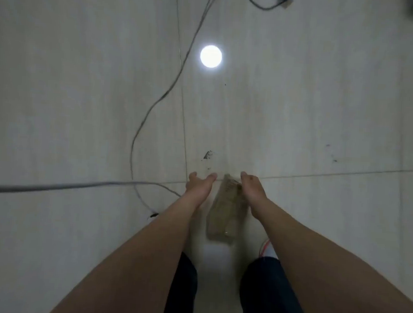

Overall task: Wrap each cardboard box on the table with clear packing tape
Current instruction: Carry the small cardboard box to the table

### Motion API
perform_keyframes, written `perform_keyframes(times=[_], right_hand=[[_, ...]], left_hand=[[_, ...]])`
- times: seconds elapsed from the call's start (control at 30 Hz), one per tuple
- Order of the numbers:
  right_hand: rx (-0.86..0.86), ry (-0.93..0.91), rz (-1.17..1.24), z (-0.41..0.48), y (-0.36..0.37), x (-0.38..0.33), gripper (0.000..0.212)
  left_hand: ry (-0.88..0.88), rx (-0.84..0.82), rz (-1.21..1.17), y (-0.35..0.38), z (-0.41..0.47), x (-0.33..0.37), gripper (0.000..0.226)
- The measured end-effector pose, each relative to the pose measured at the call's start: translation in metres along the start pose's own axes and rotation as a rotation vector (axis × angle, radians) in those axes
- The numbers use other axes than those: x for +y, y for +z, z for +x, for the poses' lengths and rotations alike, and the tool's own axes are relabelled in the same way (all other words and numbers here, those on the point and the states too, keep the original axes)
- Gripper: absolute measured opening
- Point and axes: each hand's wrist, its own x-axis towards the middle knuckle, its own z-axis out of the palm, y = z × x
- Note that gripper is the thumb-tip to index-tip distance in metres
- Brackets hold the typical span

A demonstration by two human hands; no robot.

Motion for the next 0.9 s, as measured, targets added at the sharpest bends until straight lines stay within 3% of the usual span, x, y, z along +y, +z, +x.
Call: perform_keyframes(times=[0.13,0.23,0.43,0.57,0.6,0.73,0.9], right_hand=[[0.04,0.103,0.167,0.068,0.018,0.074,0.09],[-0.019,0.115,0.277,0.104,0.041,0.112,0.087],[-0.008,0.047,0.411,0.002,0.014,0.017,0.053],[0.08,-0.094,0.3,-0.053,-0.027,-0.054,0.091],[0.095,-0.125,0.303,-0.067,-0.036,-0.074,0.093],[0.109,-0.284,0.16,-0.146,-0.075,-0.166,0.074],[0.105,-0.489,0.09,-0.303,-0.128,-0.3,0.051]], left_hand=[[0.011,-0.184,0.02,0.028,0.025,-0.05,0.119],[0.12,-0.086,0.152,0.058,0.055,-0.089,0.139],[0.279,0.003,0.146,0.051,0.004,-0.034,0.112],[0.402,0.035,0.164,0.025,-0.064,0.042,0.107],[0.434,0.061,0.19,0.018,-0.086,0.065,0.104],[0.479,0.074,0.129,-0.026,-0.183,0.161,0.089],[0.537,0.097,0.014,-0.099,-0.312,0.278,0.1]])
